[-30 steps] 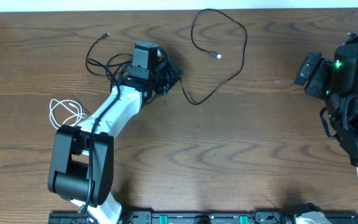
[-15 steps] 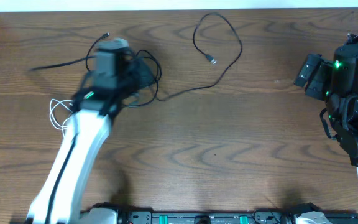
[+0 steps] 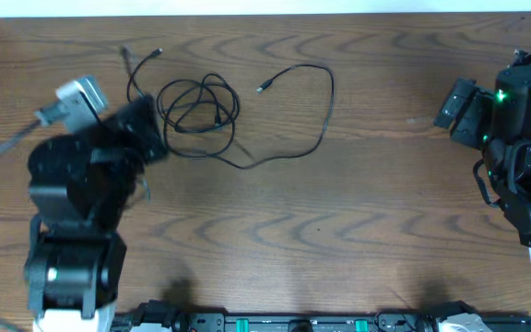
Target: Untangle cables
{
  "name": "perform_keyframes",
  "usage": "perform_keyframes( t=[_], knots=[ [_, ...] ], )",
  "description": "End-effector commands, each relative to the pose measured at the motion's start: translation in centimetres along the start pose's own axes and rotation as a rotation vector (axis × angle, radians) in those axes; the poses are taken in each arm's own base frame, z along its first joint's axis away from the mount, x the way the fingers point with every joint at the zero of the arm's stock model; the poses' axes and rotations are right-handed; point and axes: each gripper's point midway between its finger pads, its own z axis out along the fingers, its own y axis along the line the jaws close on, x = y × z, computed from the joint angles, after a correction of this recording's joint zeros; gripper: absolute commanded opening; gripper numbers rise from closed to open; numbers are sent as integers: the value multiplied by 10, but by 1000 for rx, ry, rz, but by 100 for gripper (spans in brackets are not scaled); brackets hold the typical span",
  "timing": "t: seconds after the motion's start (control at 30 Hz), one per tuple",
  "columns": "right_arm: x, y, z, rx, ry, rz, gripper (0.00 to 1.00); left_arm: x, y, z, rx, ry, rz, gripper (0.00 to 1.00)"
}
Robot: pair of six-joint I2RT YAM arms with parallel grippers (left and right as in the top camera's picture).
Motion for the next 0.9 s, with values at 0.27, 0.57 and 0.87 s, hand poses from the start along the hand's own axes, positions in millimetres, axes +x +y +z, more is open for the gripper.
perform_keyframes(
  t=[0.27,0.57,0.87],
  knots=[
    [1,-4,-4,6,2,17,99,-33,-35,138,156,-228,56,7],
    [1,-5,-4,10,1,10,99,130,-83,240,324,45,126,8],
    [0,-2,1,9,1,10,99,283,-133,239,473,311,260,8]
  ],
)
